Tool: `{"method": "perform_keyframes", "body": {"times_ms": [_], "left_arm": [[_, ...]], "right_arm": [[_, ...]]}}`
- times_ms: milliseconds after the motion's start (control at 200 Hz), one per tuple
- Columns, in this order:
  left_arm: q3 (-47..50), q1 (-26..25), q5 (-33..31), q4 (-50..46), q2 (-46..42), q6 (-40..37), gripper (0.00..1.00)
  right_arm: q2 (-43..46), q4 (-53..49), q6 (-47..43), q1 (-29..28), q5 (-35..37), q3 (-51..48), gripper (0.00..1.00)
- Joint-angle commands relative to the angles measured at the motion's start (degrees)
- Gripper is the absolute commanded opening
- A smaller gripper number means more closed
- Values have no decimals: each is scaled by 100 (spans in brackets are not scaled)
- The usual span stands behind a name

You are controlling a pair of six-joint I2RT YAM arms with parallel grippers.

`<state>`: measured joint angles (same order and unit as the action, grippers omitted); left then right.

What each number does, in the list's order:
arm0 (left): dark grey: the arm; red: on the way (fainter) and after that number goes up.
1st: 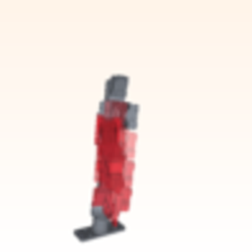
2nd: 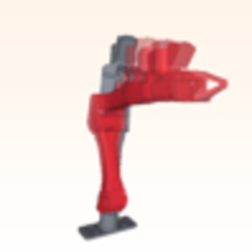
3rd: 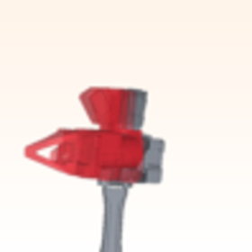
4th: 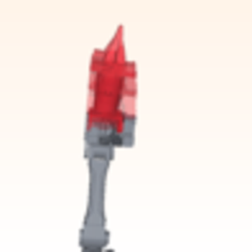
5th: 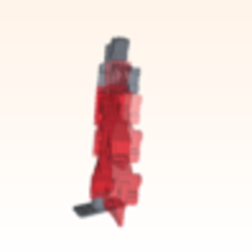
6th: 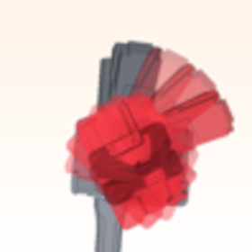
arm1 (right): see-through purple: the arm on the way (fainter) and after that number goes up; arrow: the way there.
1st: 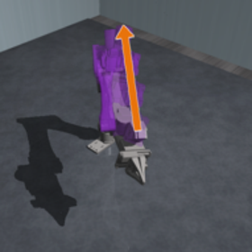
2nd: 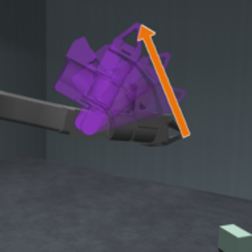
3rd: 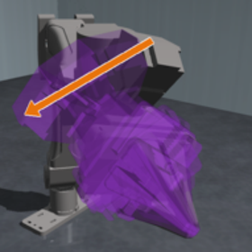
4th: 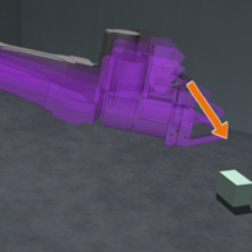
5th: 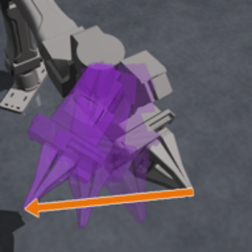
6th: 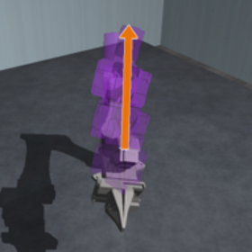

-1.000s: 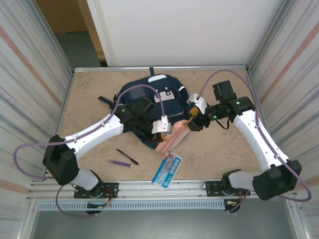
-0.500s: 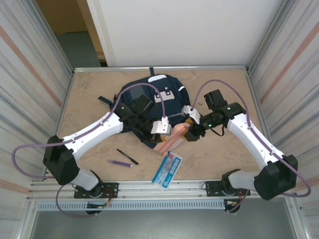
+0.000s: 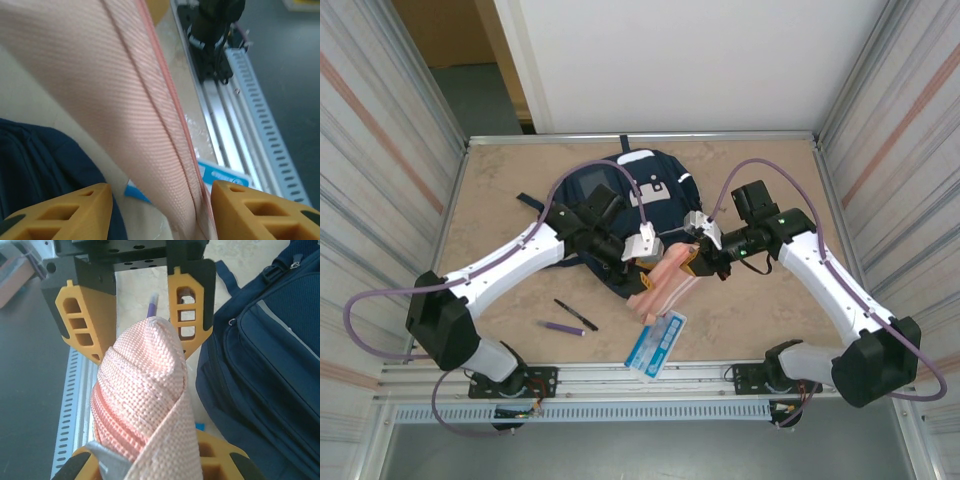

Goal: Pack the student bag

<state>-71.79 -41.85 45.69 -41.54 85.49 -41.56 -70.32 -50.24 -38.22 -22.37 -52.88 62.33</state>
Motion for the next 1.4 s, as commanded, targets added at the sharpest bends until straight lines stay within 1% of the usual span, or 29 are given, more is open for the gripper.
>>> {"method": "perform_keyframes", "body": {"times_ms": [0, 80, 185, 276, 371, 421, 441, 461, 486, 541, 636, 646, 666, 672, 682, 692, 712, 747, 827, 842, 857, 912, 967, 1072, 1143, 1198, 1263, 1348, 1393], "left_arm": [[272, 153, 799, 724, -201, 875, 54], [439, 172, 979, 1338, -282, 1369, 52], [542, 124, 866, 1981, -293, 1961, 45], [584, 124, 815, 2255, -295, 2226, 37], [662, 124, 748, 2473, -357, 2396, 35], [697, 124, 748, 2538, -385, 2390, 25], [726, 128, 735, 2566, -399, 2366, 19], [732, 132, 745, 2585, -403, 2344, 9], [745, 145, 784, 2577, -417, 2297, 0], [784, 183, 919, 2588, -432, 2216, 0], [841, 203, 912, 2660, -440, 2215, 0], [842, 203, 908, 2649, -431, 2194, 0], [842, 207, 885, 2623, -427, 2160, 0], [842, 210, 887, 2606, -428, 2147, 0], [842, 200, 875, 2589, -428, 2120, 0], [840, 202, 861, 2567, -422, 2091, 0], [846, 205, 839, 2540, -420, 2052, 0], [842, 213, 765, 2491, -404, 2005, 0], [842, 212, 708, 2451, -380, 2005, 0], [845, 212, 705, 2449, -382, 1992, 0], [844, 212, 724, 2437, -376, 1981, 0], [841, 211, 722, 2387, -375, 1890, 0], [818, 211, 722, 2340, -371, 1831, 0], [805, 203, 704, 2381, -351, 1885, 0], [789, 186, 737, 2391, -335, 1899, 0], [798, 185, 740, 2404, -334, 1890, 0], [820, 181, 731, 2451, -353, 1931, 0], [893, 186, 728, 2593, -400, 2010, 0], [912, 175, 726, 2597, -418, 2001, 0]], "right_arm": [[156, 62, -92, 56, -310, -42, 0], [107, 110, 44, 44, -227, 25, 0], [132, 388, 428, 42, -228, -16, 0], [125, 558, 685, 40, -154, -104, 0], [124, 558, 918, 8, 90, -130, 0], [163, 587, 915, -36, 112, -202, 0], [178, 617, 907, -63, 91, -233, 0], [185, 636, 880, -74, 71, -252, 0], [190, 640, 830, -93, 51, -272, 0], [175, 574, 757, -120, 68, -261, 0], [212, 470, 625, -162, 208, -256, 0], [219, 480, 614, -169, 213, -269, 3], [243, 500, 592, -184, 206, -295, 12], [254, 508, 585, -182, 207, -297, 15], [260, 526, 580, -196, 201, -310, 25], [266, 538, 579, -204, 189, -324, 32], [279, 541, 608, -203, 135, -337, 41], [291, 499, 667, -206, -14, -321, 45], [292, 383, 1068, -147, -349, -199, 48], [291, 383, 1155, -125, -427, -202, 52], [299, 384, 1231, -93, -517, -200, 53], [306, 397, 1402, -24, -764, -224, 53], [317, 617, 1785, 5, -804, -265, 53], [279, 1458, 3059, 1, -481, -395, 53], [276, 2324, 4041, -17, -130, -636, 52], [266, 2799, 4502, -58, 80, -806, 51], [233, 2931, 4669, -136, 304, -867, 49], [245, 2828, 4743, -307, 963, -881, 48], [255, 2828, 4777, -369, 1170, -918, 46]]}}
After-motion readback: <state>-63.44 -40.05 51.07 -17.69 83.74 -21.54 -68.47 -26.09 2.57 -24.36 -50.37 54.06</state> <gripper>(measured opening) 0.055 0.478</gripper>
